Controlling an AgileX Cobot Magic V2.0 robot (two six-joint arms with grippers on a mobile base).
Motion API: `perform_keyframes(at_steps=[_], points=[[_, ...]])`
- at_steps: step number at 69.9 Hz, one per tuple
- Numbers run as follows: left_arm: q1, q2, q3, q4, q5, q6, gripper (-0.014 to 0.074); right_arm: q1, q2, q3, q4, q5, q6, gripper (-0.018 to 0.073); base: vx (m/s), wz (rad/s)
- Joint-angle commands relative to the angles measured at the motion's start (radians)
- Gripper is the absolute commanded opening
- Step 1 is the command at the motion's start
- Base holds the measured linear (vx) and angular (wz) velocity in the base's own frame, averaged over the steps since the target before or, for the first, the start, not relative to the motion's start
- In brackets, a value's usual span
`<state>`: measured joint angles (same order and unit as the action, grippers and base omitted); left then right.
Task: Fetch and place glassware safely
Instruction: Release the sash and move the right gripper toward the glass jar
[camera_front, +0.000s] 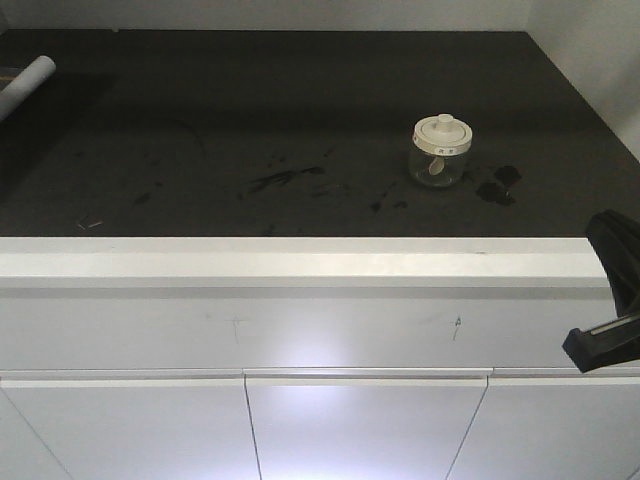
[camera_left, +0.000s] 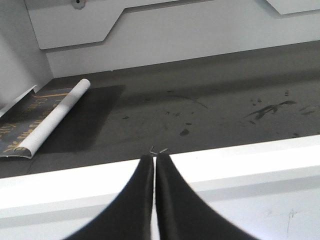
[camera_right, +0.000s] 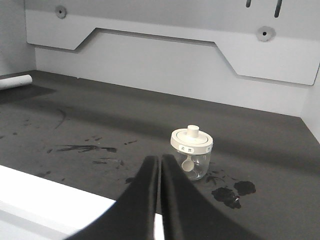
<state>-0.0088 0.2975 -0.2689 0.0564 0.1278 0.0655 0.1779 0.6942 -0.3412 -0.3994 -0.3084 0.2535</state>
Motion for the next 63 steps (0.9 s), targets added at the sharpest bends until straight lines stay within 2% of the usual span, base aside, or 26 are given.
perform_keyframes(at_steps=[1,51,63], points=[[-0.007,0.006,-0.023,-0.008,-0.090,-0.008,-0.0007,0.000,-0.003,-0.031,0.006,-0.072,-0.001,-0.0001,0.00,0.00],[-0.007,0.006,-0.023,-0.006,-0.059,-0.007,-0.0007,0.000,-0.003,-0.031,0.000,-0.073,-0.006,0.0010,0.00,0.00],[-0.007,0.006,-0.023,-0.006,-0.059,-0.007,-0.0007,0.000,0.061,-0.039,0.000,-0.141,-0.009,0.0020,0.00,0.00]])
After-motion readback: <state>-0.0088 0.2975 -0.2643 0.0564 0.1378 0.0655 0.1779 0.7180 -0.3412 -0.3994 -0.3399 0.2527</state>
